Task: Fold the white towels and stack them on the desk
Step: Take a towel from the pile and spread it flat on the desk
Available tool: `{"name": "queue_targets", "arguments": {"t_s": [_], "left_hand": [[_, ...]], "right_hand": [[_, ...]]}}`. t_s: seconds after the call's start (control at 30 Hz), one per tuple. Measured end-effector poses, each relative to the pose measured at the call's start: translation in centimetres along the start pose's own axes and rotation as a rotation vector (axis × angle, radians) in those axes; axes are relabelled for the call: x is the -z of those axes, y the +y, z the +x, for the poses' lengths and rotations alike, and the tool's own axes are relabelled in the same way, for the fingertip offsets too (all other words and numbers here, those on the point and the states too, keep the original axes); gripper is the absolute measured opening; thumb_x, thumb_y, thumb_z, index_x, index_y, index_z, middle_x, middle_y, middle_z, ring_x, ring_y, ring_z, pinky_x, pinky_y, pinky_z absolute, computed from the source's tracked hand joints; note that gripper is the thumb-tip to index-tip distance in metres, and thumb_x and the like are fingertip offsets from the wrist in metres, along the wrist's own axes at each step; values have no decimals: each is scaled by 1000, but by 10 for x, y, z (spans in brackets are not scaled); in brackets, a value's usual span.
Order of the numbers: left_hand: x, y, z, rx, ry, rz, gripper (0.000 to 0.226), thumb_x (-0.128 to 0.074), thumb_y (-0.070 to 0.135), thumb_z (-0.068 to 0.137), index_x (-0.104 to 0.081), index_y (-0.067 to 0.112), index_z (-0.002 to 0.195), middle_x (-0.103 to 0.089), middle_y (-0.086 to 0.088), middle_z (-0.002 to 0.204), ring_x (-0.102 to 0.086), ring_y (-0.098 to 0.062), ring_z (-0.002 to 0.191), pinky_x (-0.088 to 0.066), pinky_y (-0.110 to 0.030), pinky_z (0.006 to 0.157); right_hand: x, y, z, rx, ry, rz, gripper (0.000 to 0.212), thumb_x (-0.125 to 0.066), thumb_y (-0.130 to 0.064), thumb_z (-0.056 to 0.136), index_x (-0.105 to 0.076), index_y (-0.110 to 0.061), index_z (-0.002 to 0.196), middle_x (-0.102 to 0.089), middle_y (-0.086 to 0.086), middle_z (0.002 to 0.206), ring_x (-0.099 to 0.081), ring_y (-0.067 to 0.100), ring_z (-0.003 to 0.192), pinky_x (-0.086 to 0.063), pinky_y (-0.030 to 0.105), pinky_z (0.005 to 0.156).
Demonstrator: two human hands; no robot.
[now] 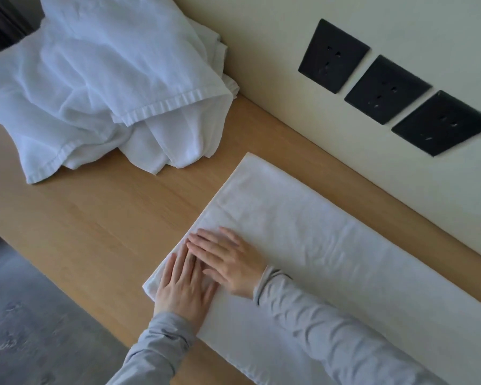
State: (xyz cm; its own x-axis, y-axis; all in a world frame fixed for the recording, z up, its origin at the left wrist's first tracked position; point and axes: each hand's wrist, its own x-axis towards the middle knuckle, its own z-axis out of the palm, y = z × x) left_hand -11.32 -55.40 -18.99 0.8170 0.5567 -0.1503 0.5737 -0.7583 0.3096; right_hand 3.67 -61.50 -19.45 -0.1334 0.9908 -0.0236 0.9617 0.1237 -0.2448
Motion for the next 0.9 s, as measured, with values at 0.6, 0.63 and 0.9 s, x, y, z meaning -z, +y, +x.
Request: {"name": "queue_targets", "arguments": {"t_s": [0.6, 0.63, 0.9], "left_hand": [[-21, -11, 1, 16, 53, 103, 73, -19, 54, 94, -29, 1, 144, -27, -13, 152, -26, -24, 140, -13, -36, 117], [-21, -11, 1, 19, 53, 102, 73, -20, 54, 94, -28, 1, 144, -27, -13, 152, -25, -24, 140, -11, -35, 117], [-22, -10, 2, 29, 59, 134, 75, -16, 55, 93, -20, 4, 147, -20, -10, 154, -21, -24, 142, -5, -33, 118]], "right_hand": [[-18, -10, -80, -67, -38, -107, 64, -30, -45, 98, -16, -11, 150, -14, 4, 159, -7, 18, 147, -11, 46, 117], [-16, 7, -99, -86, -67, -137, 63, -29, -46, 99, -14, -13, 151, -13, 3, 159, -9, 18, 147, -13, 46, 116], [30, 157, -209, -1114, -80, -155, 72, -2, -51, 91, -7, -9, 150, -6, 7, 159, 2, 18, 147, 2, 46, 118]]}}
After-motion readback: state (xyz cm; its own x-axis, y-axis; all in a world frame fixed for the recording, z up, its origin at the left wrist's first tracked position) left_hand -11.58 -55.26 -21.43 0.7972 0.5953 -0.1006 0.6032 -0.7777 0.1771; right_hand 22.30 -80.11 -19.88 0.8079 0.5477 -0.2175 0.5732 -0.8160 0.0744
